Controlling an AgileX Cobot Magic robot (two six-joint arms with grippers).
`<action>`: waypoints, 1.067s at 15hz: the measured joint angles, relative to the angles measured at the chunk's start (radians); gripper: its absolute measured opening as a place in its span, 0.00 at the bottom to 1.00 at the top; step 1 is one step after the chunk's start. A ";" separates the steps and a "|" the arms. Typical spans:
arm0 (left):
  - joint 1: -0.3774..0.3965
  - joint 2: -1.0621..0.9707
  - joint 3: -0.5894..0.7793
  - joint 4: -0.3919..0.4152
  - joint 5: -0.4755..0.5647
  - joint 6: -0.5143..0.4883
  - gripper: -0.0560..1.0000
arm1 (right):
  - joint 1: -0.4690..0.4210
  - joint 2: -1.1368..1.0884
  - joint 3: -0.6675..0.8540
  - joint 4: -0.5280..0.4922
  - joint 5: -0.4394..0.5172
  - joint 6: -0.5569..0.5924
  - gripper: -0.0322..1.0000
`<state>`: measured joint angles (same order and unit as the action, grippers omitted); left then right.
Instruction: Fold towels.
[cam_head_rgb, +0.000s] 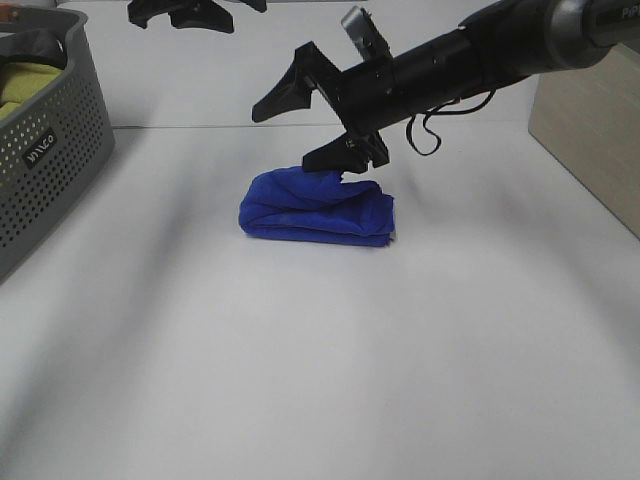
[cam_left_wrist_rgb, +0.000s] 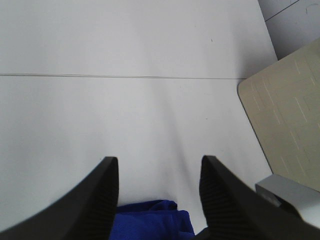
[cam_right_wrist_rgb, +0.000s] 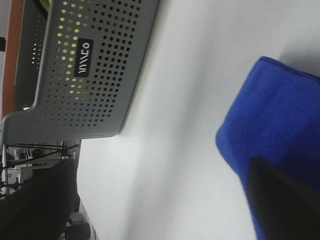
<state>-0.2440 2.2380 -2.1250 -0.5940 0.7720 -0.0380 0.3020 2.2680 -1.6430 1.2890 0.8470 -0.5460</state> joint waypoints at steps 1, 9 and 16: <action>0.000 0.000 0.000 0.000 0.001 0.000 0.52 | -0.003 0.022 0.000 -0.005 -0.002 -0.001 0.87; 0.000 0.000 0.000 0.025 0.038 0.000 0.52 | -0.075 0.049 0.000 -0.237 -0.006 0.055 0.86; 0.000 -0.051 0.000 0.157 0.143 0.000 0.52 | -0.079 -0.035 0.000 -0.370 0.062 0.091 0.85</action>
<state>-0.2440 2.1870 -2.1250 -0.4370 0.9150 -0.0380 0.2230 2.2330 -1.6430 0.9190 0.9090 -0.4550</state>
